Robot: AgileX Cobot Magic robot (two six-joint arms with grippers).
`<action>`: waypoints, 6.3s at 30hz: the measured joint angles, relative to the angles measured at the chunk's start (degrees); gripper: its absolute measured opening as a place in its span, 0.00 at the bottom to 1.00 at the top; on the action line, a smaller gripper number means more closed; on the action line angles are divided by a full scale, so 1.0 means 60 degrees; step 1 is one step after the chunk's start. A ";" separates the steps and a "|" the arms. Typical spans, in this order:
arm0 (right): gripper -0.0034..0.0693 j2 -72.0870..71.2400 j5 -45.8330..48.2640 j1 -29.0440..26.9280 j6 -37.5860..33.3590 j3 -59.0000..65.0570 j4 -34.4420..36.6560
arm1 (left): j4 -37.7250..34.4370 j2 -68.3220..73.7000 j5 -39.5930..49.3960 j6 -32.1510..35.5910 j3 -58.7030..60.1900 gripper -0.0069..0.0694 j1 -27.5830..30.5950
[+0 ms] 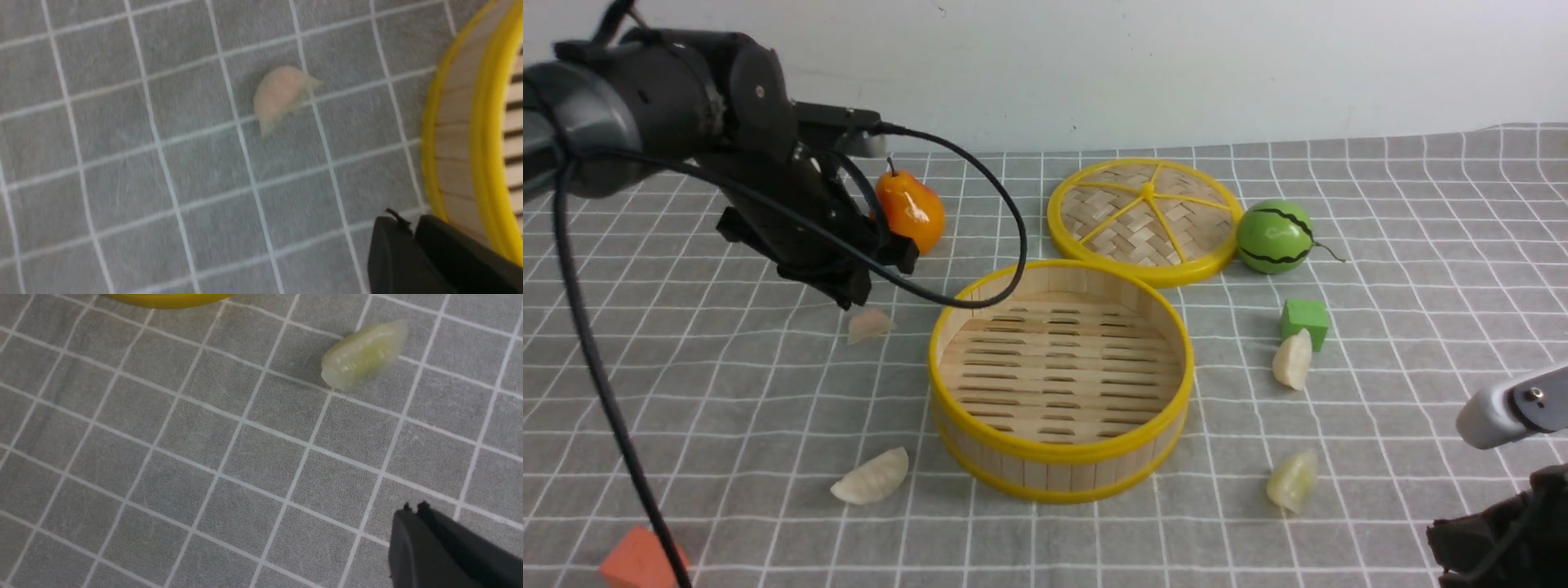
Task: Put the dumplings into the steamer on the table with the grey tablecloth.
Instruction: 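Reach for and grasp a dumpling on the table with the left gripper, then place the dumpling into the bamboo steamer basket with the left gripper, then reach for and grasp a dumpling on the table with the left gripper, then place the dumpling into the bamboo steamer basket with the left gripper, then reach for and grasp a dumpling lying on the table beside the steamer, then place the dumpling in the bamboo steamer basket with the right gripper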
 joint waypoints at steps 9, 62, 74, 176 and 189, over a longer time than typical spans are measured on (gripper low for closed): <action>0.04 0.0017 -0.0112 0.0000 -0.0141 0.0000 0.0000 | 0.1636 0.2074 -0.1412 0.0769 -0.1092 0.71 0.0000; 0.08 0.0243 -0.0391 0.0000 -0.0148 0.0000 0.0873 | 0.0630 -0.0790 0.3445 -0.1800 -0.1309 0.66 -0.1500; 0.08 0.0294 -0.0382 0.0000 -0.0148 0.0000 0.1250 | 0.0758 0.0591 0.2042 0.0200 0.1571 0.61 -0.1437; 0.38 0.8113 0.0604 0.2260 0.0731 -0.8795 0.0931 | 0.4247 -1.5873 -0.1627 -0.6758 1.1711 0.37 -0.2300; 0.43 1.0165 -0.0969 0.2514 0.0048 -0.9192 0.0855 | 0.4130 -1.5873 -0.1864 -0.6873 1.2012 0.36 -0.2300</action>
